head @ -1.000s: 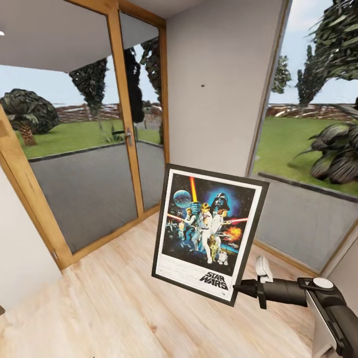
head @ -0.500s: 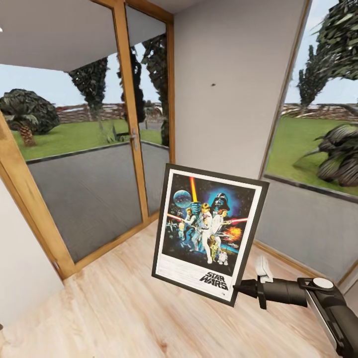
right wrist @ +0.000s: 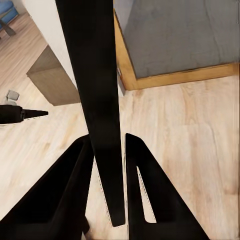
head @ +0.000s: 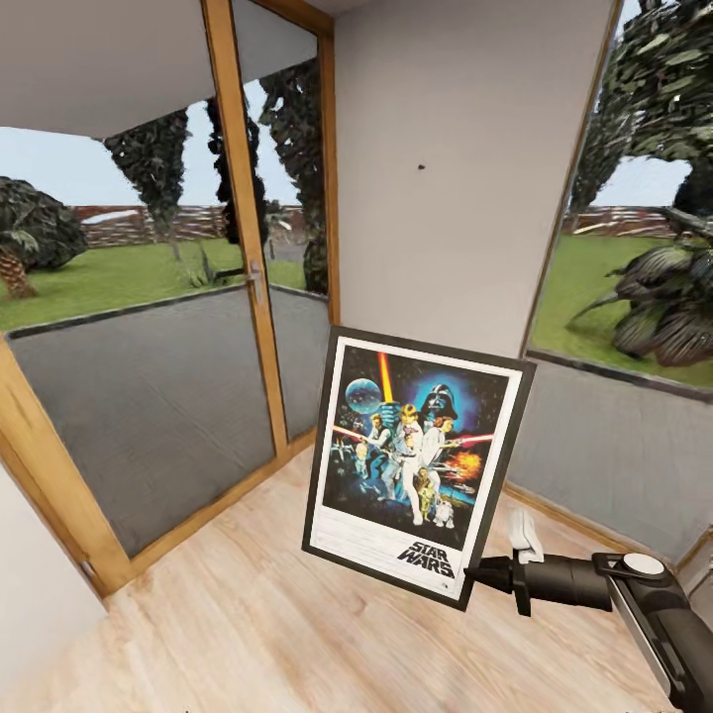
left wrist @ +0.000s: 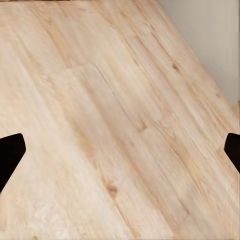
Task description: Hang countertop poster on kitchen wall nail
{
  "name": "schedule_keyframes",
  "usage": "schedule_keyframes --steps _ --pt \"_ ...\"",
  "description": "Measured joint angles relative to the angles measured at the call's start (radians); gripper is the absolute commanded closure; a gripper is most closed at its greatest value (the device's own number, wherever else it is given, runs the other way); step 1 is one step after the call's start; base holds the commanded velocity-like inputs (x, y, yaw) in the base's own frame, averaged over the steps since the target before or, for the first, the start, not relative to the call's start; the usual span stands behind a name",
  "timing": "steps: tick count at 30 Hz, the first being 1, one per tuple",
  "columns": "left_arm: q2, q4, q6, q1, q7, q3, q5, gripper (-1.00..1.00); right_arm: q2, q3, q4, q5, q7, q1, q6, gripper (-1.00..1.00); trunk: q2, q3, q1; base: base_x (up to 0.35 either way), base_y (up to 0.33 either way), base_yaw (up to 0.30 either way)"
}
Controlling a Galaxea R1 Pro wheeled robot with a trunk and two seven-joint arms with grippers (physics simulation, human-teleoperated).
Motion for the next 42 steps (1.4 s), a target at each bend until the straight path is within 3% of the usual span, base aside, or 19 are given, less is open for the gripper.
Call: schedule_keyframes --steps 34,42 --pt "0.000 0.000 0.000 0.000 0.000 0.000 0.000 -1.00 0.001 0.000 0.002 0.000 -0.001 0.000 0.000 1.00 0.000 0.000 0.000 0.271 0.258 -0.031" --pt "0.000 0.000 0.000 0.000 0.000 0.000 0.000 -1.00 0.001 0.001 0.002 0.000 -0.001 0.000 0.000 1.00 0.000 0.002 0.000 0.269 0.263 -0.197"
